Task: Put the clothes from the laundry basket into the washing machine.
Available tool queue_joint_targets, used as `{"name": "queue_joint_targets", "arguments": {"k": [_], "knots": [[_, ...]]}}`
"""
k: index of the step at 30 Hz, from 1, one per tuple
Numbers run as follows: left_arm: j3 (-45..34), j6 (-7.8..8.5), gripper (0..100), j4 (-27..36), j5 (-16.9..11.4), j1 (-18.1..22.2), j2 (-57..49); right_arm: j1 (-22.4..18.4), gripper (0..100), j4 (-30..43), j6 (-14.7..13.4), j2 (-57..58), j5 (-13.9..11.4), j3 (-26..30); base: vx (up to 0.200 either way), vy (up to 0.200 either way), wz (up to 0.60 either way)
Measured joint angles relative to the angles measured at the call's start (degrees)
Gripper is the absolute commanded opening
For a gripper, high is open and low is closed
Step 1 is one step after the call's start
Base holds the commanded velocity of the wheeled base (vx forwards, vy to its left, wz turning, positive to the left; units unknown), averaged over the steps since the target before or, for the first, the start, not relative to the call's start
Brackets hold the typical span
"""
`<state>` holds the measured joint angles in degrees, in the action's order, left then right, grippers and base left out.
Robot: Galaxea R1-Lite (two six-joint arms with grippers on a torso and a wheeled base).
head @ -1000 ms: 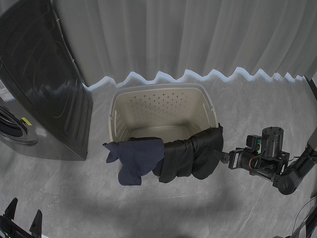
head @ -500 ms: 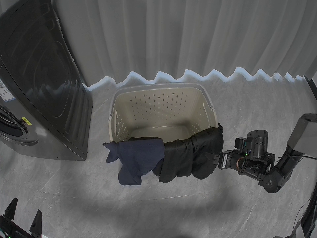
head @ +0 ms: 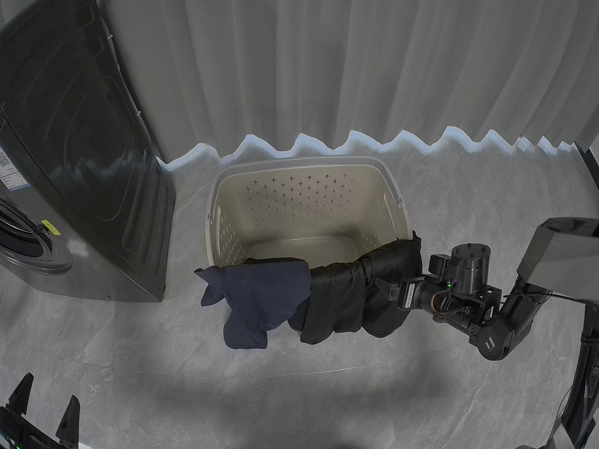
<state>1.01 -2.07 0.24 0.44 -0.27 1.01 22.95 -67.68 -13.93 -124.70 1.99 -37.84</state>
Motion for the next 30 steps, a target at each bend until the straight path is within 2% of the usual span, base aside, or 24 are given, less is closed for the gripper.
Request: {"name": "queue_joint_targets", "arguments": {"k": [5,6,19,27,30], "knots": [[0.0,-0.02,100,0.02,-0.01,0.0,0.0,-0.11,100,-1.62,0.01,-0.66,-0.33,-1.46,0.0,0.0,0.0],[0.0,-0.02,100,0.0,-0.01,0.0,0.0,-0.11,0,-1.58,0.01,-0.72,-0.33,-1.52,0.0,0.0,0.0],[0.0,-0.02,100,0.0,-0.01,0.0,0.0,0.41,0,-5.12,-0.71,-0.85,-0.66,-0.24,0.0,0.0,0.0],[0.0,-0.06,100,0.02,-0.04,0.0,0.0,0.91,0,-8.59,-2.97,3.21,-2.3,5.71,0.0,0.0,0.0],[0.0,-0.06,100,0.0,-0.01,0.0,0.0,1.82,0,-9.83,-4.64,6.73,-2.5,8.0,0.0,0.0,0.0]]}}
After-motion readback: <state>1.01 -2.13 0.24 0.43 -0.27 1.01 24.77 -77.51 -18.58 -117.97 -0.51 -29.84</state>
